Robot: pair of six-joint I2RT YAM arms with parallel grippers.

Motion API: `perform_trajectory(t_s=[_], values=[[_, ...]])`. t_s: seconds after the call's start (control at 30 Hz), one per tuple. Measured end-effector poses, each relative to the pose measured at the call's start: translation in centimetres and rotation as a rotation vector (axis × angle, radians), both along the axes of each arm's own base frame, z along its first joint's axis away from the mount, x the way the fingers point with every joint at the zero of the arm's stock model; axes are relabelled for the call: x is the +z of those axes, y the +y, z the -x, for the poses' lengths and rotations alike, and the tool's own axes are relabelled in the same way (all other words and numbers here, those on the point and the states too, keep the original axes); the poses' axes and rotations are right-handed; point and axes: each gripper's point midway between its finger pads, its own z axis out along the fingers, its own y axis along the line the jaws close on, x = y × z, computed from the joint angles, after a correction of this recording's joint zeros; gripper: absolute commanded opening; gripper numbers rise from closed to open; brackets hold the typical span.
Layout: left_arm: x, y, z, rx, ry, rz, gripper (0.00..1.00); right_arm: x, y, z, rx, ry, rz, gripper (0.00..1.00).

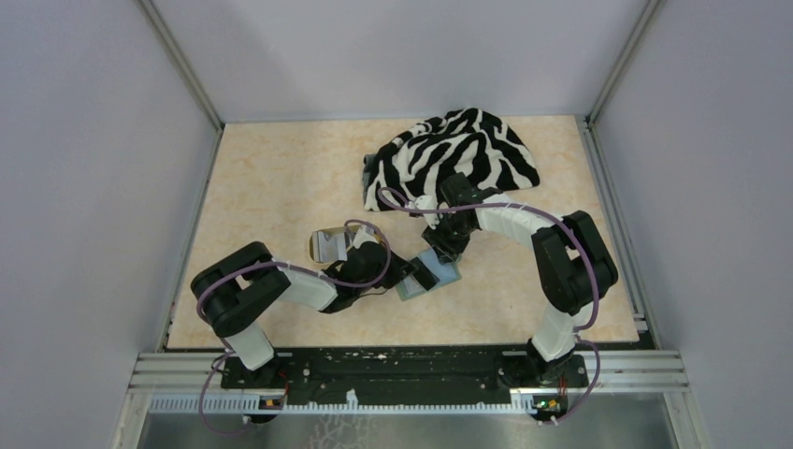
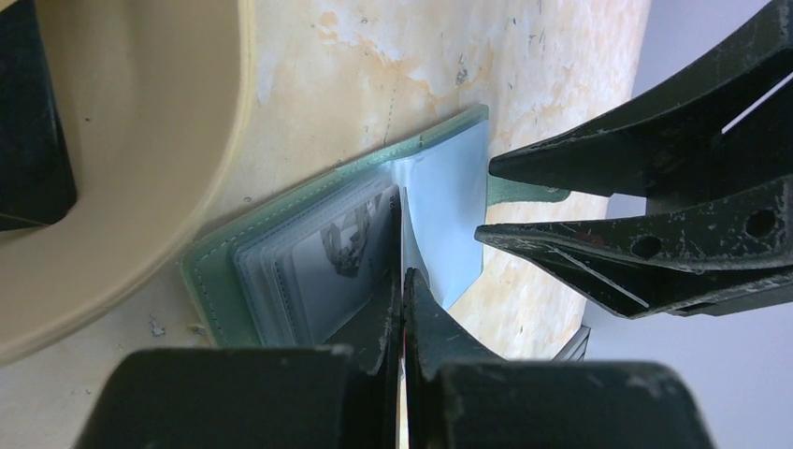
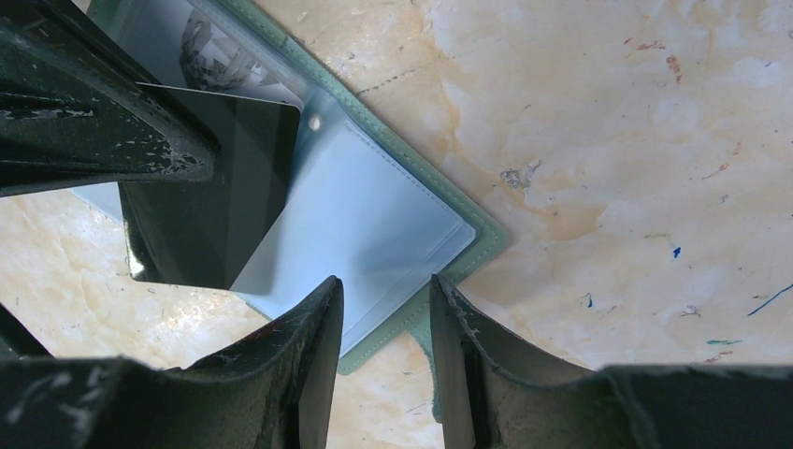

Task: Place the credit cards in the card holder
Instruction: Insert the credit card into the card holder.

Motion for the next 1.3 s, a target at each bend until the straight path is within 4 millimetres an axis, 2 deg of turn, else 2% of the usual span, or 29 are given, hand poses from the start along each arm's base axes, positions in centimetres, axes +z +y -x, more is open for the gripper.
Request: perform_trajectory(t_s=[0.2, 1.0, 1.3], values=[[-0.08, -0.38, -0.21, -0.005, 0.017, -0.013, 0.06, 0.0, 0.0, 0.0, 0.0, 0.0, 0.0, 0.39], [-0.2, -0.67, -0.52, -0.054, 0.061, 0.0, 0.09, -0.02, -0.09, -0.13, -0.011, -0.004, 0.007, 0.39], [-0.26, -0.86, -0.47, -0.109, 0.055, 0.015, 0.09, -0.19, -0.05, -0.98, -0.058, -0.024, 0.013, 0.29]])
